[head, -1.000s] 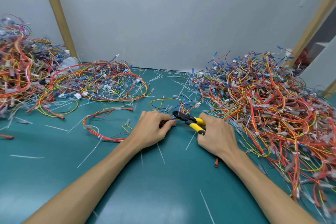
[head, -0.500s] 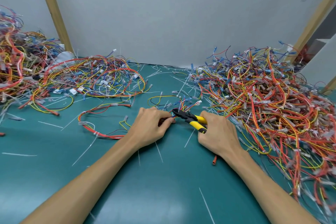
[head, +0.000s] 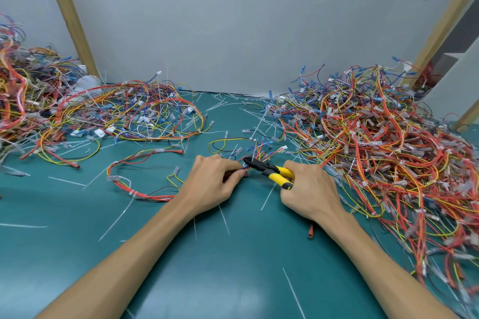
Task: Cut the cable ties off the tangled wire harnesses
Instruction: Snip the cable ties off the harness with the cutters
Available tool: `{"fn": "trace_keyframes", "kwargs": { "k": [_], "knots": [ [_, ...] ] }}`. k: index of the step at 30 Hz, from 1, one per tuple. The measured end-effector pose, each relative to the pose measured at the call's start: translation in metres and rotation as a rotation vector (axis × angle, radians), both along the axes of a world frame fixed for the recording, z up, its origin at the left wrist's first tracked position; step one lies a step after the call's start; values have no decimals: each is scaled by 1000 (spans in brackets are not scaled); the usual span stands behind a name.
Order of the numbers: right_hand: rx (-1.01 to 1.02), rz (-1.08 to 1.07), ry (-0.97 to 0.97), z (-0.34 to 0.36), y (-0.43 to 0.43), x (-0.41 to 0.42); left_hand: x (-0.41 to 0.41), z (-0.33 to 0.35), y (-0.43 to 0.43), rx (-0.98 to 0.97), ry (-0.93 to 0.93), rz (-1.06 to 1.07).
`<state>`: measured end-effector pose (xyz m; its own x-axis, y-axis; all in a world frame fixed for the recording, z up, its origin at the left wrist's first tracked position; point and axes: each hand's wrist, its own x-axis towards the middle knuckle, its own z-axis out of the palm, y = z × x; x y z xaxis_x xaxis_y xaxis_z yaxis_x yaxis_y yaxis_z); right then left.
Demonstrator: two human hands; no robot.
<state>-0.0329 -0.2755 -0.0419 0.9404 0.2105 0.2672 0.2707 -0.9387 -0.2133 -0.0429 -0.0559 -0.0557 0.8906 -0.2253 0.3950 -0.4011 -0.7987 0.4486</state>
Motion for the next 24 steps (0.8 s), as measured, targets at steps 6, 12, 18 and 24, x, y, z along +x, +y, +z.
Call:
{"fn": "trace_keyframes", "kwargs": {
  "k": [6,12,18,24],
  "knots": [
    [2,-12,-28,-4,2,-4,0,0,-1,4,6,3],
    [3,-25,34,1,0,-2,-2,0,-1,-8,6,-5],
    [41,-19,6,-3,1,-4,-2,2,-1,-34,20,13],
    [74,28,-79,-4,-1,-4,-1,5,-3,-99,86,30]
  ]
}}
